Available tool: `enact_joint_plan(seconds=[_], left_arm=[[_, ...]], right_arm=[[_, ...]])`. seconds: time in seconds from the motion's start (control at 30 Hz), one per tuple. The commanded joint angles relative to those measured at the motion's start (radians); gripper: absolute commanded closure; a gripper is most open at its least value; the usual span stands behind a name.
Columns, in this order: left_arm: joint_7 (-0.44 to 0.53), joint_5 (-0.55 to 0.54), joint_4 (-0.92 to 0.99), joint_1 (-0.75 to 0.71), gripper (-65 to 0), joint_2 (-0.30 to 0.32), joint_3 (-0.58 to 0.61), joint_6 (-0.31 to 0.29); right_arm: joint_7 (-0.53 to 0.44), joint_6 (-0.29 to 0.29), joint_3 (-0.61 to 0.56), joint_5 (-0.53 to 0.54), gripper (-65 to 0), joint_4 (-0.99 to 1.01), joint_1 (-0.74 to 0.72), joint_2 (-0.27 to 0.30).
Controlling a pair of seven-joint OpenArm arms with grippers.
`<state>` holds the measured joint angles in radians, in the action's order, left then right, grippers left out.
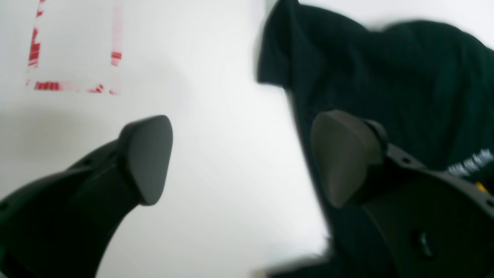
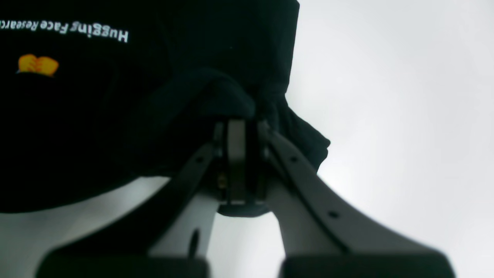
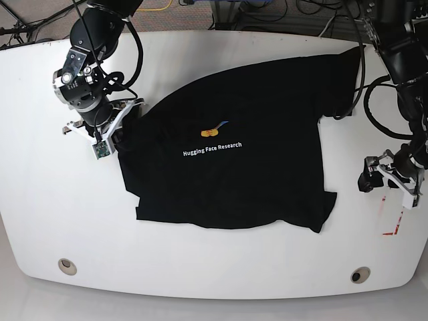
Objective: Fold the T-shirt properly
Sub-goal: 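Move the open left gripper to the shirt hem corner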
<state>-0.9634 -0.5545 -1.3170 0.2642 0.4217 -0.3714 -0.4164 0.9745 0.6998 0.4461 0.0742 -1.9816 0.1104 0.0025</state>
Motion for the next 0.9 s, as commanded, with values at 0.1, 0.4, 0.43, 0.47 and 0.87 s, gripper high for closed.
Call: enact_joint_plan(seconds=[0.1,0.4,0.43,0.47,0.87], left_arm=[[0.12,0.061,0.123,0.091,-54.6,0.021,0.084,-0.005],[0.254,0.066,0.374,0.197,-54.7,0.021,0.142,-0.005],[0.265,0.066,0.397,0.209,-54.7,0.021,0.16,-0.005],[0.277,0.064,0.419,0.22,-54.7,0.021,0.174,-0.005],[0.35,0.067,0.586,0.295,-54.7,-0.02,0.208,-0.034]], right_arm=[[-0.018,-0.002,0.003,0.003,-2.1,-0.009,-0.025,-0.009],[-0.018,-0.002,0.003,0.005,-2.1,-0.011,-0.027,-0.009],[-0.018,-0.002,0.003,0.005,-2.1,-0.011,-0.027,-0.009],[-0.018,-0.002,0.003,0.005,-2.1,-0.012,-0.025,-0.009],[-0.018,-0.002,0.006,0.005,-2.1,-0.009,-0.024,-0.009]])
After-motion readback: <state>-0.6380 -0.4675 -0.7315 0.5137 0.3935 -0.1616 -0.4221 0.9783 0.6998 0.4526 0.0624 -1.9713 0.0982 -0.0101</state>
